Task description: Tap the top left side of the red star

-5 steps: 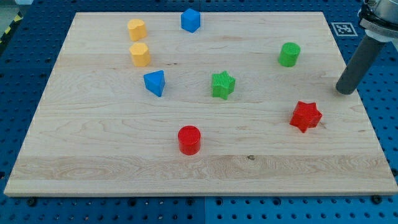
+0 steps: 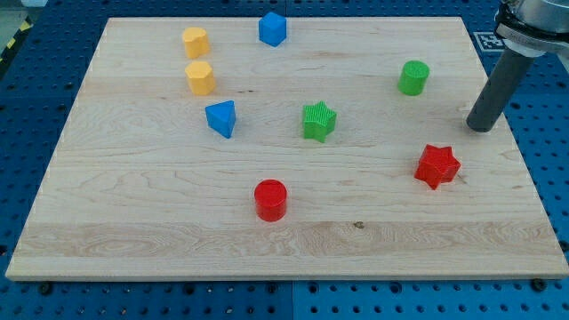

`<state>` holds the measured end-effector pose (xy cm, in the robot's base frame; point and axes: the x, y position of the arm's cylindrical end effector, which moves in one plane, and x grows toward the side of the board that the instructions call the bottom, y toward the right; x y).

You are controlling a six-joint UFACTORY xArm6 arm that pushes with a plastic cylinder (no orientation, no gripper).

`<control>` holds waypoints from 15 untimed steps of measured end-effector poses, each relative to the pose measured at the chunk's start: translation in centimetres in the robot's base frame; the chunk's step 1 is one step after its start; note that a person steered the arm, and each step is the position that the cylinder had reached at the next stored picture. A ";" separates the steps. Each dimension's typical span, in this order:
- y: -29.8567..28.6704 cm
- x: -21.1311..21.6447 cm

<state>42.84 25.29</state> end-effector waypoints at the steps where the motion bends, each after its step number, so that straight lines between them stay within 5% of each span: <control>1: -1.2 0.0; 15: -10.1 4.1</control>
<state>46.97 15.21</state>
